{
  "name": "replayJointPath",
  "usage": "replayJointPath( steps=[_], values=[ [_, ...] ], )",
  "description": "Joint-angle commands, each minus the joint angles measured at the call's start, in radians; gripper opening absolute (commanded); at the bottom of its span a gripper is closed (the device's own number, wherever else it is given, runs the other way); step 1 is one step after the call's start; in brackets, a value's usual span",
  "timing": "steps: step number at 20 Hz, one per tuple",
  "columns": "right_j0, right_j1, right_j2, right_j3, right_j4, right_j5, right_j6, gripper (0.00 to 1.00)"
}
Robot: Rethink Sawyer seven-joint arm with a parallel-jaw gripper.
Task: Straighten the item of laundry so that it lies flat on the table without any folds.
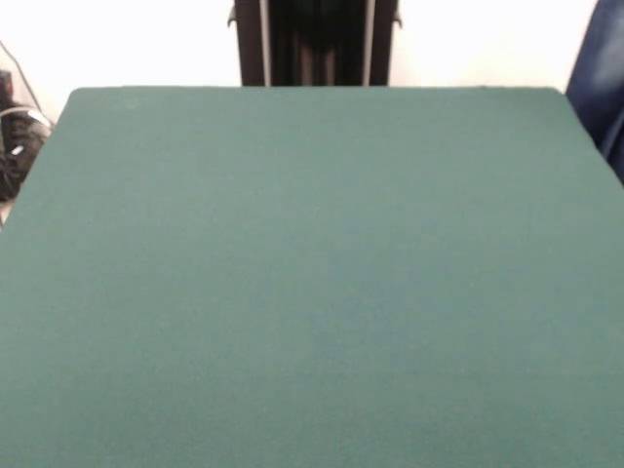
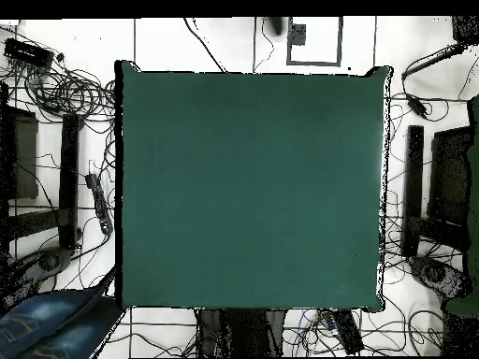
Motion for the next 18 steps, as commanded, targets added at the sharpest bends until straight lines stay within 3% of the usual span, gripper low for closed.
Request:
replayJointPath(
  steps=[1, 6, 13, 18],
  values=[
    [-0.068, -0.011, 0.113, -0.064, 0.002, 0.01, 0.052, 0.0],
    [-0.145, 0.032, 0.127, -0.167, -0.039, 0.071, 0.034, 0.0],
    [-0.214, 0.148, 0.141, -0.425, -0.087, 0.213, 0.104, 0.0],
    [-0.222, 0.185, 0.139, -0.461, -0.086, 0.206, 0.103, 0.0]
  ],
)
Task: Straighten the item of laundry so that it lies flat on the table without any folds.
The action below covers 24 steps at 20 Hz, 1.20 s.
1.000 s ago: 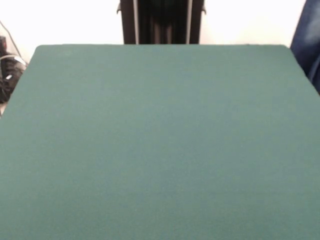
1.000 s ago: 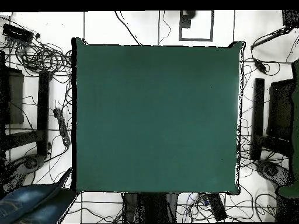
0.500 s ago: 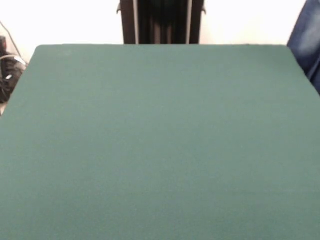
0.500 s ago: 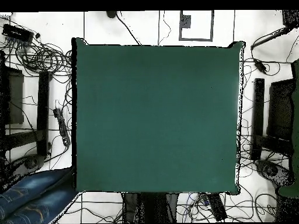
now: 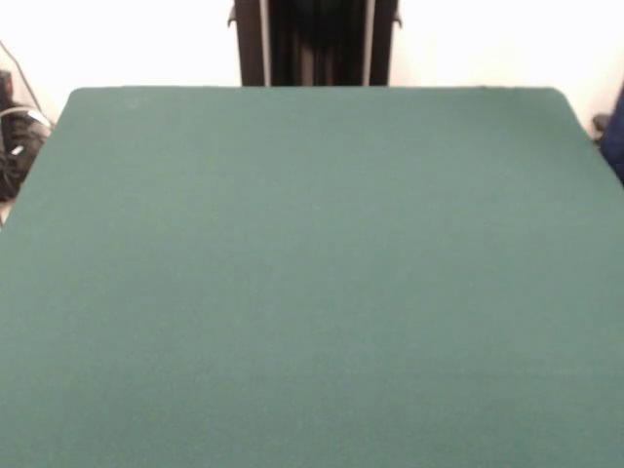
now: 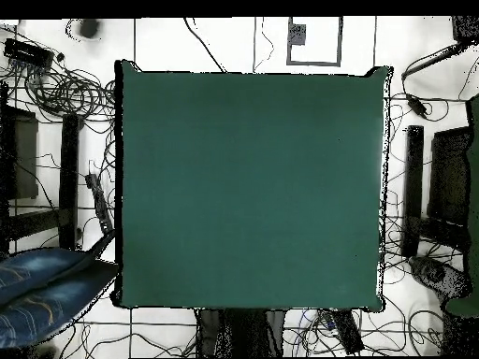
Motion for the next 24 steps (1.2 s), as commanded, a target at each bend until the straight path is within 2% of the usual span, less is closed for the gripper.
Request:
replayJointPath(
  steps=[1, 6, 9, 13, 18, 24],
  values=[
    [-0.029, 0.07, 0.122, -0.181, -0.012, 0.131, 0.091, 0.0],
    [-0.064, 0.058, 0.123, -0.138, -0.026, 0.097, -0.007, 0.0],
    [-0.127, -0.007, 0.147, 0.014, -0.057, -0.007, -0.193, 0.0],
    [-0.215, -0.049, 0.199, 0.141, -0.116, -0.131, -0.363, 0.0],
    [-0.288, -0.09, 0.244, 0.192, -0.209, -0.145, -0.452, 0.0],
    [-0.41, -0.151, 0.336, 0.326, -0.305, -0.282, -0.587, 0.0]
  ],
)
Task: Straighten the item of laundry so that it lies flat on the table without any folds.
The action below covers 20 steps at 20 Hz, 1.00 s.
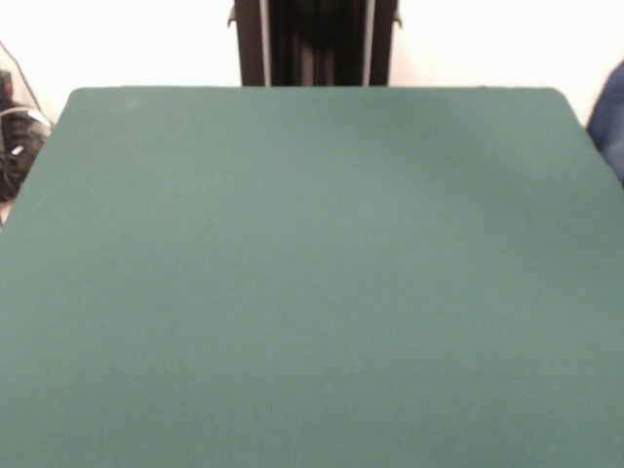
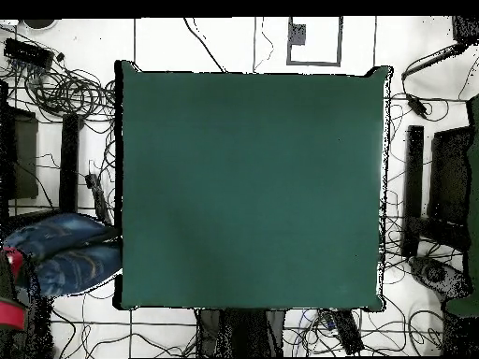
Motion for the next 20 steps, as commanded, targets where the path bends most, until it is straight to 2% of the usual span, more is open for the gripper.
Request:
replayJointPath(
  steps=[1, 7, 14, 20],
  values=[
    [-0.147, -0.095, 0.21, 0.276, -0.128, -0.203, -0.464, 0.0],
    [-0.338, -0.126, 0.33, 0.385, -0.264, -0.345, -0.661, 0.0],
    [-0.524, -0.171, 0.422, 0.407, -0.418, -0.342, -0.816, 0.0],
    [-0.731, -0.205, 0.533, 0.41, -0.526, -0.304, -0.999, 0.0]
  ],
)
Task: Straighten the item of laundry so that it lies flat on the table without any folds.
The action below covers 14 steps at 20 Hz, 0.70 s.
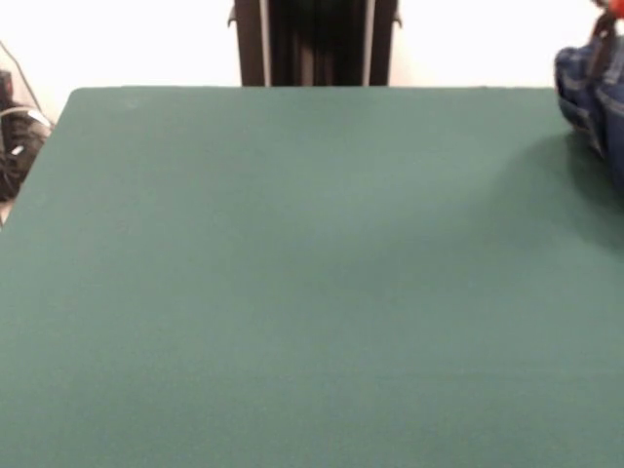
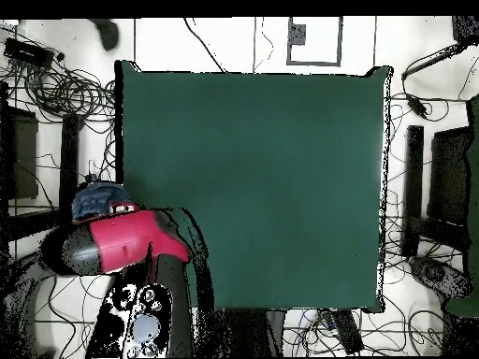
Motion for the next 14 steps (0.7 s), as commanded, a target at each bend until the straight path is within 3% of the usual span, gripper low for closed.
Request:
replayJointPath(
  steps=[1, 7, 14],
  values=[
    [-0.193, -0.072, 0.204, 0.101, -0.131, 0.079, -0.517, 0.0],
    [-0.378, -0.116, 0.32, 0.135, -0.175, 0.104, -0.668, 0.0],
    [-0.486, -0.115, 0.393, 0.146, -0.235, 0.094, -0.733, 0.0]
  ],
)
